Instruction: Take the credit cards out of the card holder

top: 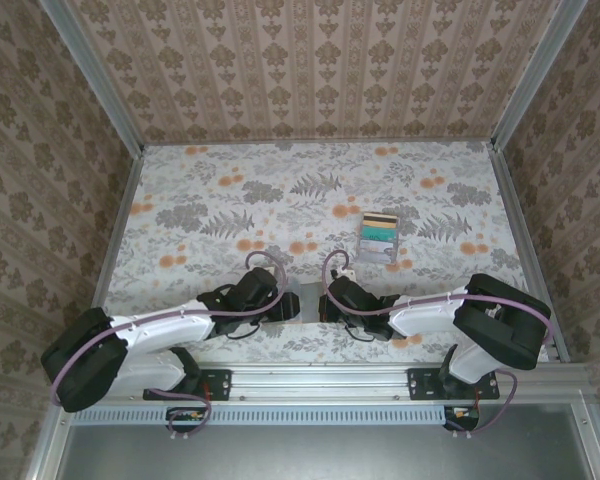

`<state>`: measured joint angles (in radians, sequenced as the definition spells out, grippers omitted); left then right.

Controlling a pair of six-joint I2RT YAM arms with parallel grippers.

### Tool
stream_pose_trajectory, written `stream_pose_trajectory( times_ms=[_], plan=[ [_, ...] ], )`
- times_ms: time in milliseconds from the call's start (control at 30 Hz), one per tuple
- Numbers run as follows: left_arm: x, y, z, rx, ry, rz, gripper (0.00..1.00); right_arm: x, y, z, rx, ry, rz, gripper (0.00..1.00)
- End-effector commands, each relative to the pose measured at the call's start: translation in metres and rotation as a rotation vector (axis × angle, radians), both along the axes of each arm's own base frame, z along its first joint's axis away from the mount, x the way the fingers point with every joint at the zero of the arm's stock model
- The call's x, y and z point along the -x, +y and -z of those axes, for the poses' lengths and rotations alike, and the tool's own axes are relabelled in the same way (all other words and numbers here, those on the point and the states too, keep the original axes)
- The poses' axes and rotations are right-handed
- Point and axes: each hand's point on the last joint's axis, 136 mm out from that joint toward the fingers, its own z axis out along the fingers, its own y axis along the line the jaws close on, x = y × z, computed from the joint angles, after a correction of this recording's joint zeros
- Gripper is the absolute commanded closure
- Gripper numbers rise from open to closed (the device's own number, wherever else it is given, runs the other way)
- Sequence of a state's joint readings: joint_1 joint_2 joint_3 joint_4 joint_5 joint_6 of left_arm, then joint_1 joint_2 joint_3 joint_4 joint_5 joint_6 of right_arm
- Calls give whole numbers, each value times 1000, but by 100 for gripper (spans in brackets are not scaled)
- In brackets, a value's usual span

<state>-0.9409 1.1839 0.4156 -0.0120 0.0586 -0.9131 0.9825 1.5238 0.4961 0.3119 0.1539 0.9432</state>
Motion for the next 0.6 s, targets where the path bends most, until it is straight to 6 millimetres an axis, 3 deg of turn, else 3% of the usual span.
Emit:
stream_pose_trajectory(
  times_ms=[0, 200, 567],
  plan=[
    [1, -11, -9, 30, -2, 37, 37, 2, -4, 8, 30, 11, 9, 100],
    [1, -17, -10, 48, -4, 55, 36, 1, -3, 8, 32, 11, 6, 100],
    [0, -53, -31, 131, -47, 135, 35, 2, -5, 10, 32, 13, 13, 100]
  ],
)
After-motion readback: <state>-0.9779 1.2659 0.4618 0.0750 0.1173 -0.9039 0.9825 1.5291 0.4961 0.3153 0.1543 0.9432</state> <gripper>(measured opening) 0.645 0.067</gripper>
